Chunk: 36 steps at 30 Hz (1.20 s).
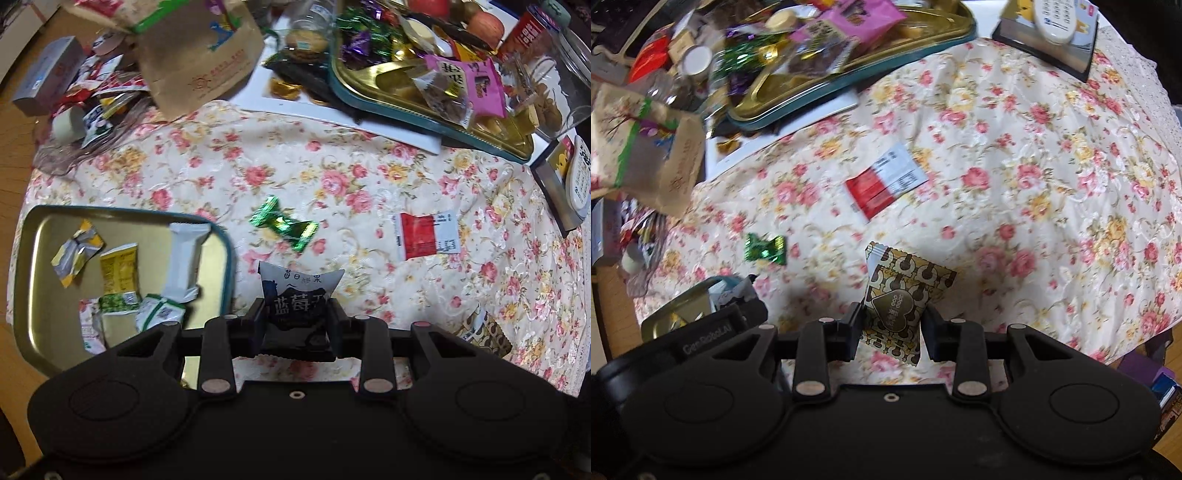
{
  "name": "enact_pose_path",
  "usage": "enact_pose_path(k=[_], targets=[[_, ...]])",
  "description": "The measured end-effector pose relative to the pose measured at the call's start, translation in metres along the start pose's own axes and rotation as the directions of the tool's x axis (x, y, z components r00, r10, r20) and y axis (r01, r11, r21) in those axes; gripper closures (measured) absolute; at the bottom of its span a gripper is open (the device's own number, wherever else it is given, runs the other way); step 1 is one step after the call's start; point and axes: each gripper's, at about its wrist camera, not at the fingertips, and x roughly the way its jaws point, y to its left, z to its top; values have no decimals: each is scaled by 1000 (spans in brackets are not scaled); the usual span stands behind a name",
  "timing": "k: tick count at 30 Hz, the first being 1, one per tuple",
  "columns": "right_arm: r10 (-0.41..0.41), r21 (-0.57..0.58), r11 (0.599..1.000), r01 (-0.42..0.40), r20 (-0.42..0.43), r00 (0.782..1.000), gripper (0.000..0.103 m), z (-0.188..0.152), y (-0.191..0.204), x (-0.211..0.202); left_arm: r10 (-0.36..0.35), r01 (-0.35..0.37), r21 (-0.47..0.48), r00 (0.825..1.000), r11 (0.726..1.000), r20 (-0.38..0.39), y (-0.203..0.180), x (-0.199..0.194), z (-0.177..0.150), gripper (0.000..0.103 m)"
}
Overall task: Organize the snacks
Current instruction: 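Carry both packets over the small tray and open both tools to drop them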
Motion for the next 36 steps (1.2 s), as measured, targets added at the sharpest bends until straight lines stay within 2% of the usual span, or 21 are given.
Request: enact_pose_path(k=[7,13,24,28,36], targets=[[18,-96,995,-13,53,998,67,-29,36,-7,30,-29,-64,999,998,16,41,-7,-14,61],[45,-164,986,-35,59,997,67,-48,66,-8,40,-37,-114,999,993,21,74,-11,-20,61],[108,-275,958,-79,90,990,67,-65,130,-1,131,-119,-227,991,967,36,154,-14,-16,61],[146,-324,939,-116,71,987,67,-78,158,3,176,-161,-269,984,949,33,183,-13,-17,61],[205,-456,873,-172,24,978,65,-112,204,11,184,-166,-342,983,925,20,221,-13,-19,60]])
